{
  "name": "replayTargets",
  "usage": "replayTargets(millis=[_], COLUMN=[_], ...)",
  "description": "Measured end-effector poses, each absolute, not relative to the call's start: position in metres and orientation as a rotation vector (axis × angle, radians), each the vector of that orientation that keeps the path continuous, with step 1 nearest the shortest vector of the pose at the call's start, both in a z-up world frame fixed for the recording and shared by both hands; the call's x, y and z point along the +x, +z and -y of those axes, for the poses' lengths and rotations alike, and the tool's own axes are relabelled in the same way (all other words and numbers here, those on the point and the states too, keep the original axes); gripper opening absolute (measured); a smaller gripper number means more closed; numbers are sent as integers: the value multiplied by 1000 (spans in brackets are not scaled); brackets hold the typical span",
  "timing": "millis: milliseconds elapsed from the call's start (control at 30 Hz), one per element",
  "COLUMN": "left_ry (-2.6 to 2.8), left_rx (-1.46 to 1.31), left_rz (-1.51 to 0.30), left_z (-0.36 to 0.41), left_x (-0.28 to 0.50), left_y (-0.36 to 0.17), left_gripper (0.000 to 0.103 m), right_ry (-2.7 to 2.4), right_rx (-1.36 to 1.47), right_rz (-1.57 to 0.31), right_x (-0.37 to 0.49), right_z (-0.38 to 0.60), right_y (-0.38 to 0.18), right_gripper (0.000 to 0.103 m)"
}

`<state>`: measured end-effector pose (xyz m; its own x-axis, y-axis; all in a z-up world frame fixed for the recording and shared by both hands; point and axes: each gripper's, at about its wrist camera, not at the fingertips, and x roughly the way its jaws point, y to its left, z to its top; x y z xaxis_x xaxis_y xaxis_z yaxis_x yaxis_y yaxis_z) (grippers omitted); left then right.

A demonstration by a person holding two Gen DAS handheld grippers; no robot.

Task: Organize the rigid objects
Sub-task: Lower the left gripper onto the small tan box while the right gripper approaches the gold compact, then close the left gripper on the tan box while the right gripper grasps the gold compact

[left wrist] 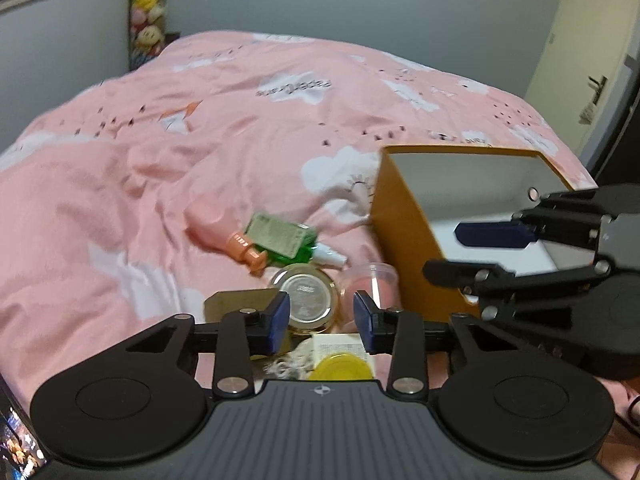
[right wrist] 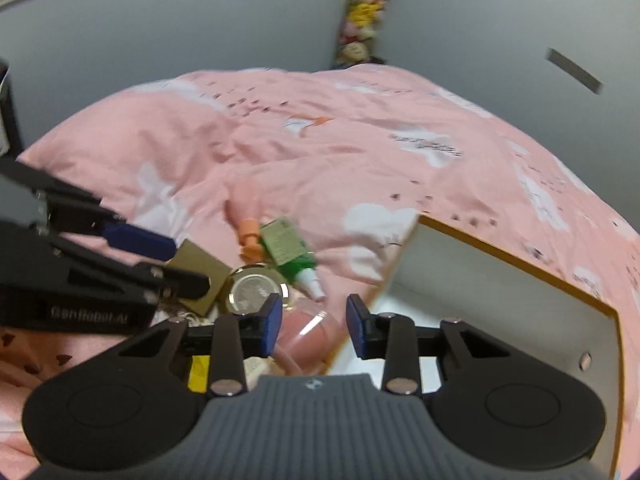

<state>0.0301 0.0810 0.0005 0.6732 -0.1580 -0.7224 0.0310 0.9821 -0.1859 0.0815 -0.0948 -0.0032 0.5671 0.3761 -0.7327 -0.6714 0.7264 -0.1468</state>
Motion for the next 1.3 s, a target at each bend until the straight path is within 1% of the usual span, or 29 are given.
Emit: replayTargets(millis=[133, 267, 333, 467, 567, 600, 633, 767, 967, 1033, 1200, 1233, 1300], left_ry=[-95, -89, -80, -75, -56, -42, -26, 14, 41, 38, -5, -12, -27], left_rx=[-241, -311, -330, -342, -319, -302, -294, -299, -307, -313, -339, -340, -360], left_rz=[-892, -922, -932, -968, -983, -986, -990, -1020, -1054, -1054, -1062, -1064, -1065], left_z=[-101, -120, -128, -135, -132, -131, -132, -137, -140, -141, -142, -141, -142], left_x=[39, 43, 45, 51, 54, 56, 59, 69, 85, 88, 98, 101, 104], left_y=[-10, -16, -19, -28, -33, -34, -37, -49, -67, -71, -85, -87, -91], left_gripper=[43, 44, 49, 51, 57, 63, 67, 70, 71, 75, 82, 82, 81], right_ry=[711, 754, 781, 823, 840, 844, 850, 869, 890, 899, 915, 917, 912], right_rx=[-483, -525, -538, -555, -576, -587, -599, -629, -664, -682, -720, -724, -745], right_rz=[-762, -783, -810, -862, -888, -896, -905, -949, -1001, -1015, -1053, -1063, -1082], right_x=[91, 99, 104, 114, 119, 122, 124, 136, 152, 156, 169, 172, 178], right_z=[74, 58, 51, 40, 35, 33, 31, 24, 15, 11, 2, 0, -4], right_y=[-13, -24, -30, -43, -51, -54, -57, -65, -71, -74, -82, -84, -89], right_gripper=[35, 35, 35, 35, 35, 35, 35, 36, 37, 37, 43, 52, 54])
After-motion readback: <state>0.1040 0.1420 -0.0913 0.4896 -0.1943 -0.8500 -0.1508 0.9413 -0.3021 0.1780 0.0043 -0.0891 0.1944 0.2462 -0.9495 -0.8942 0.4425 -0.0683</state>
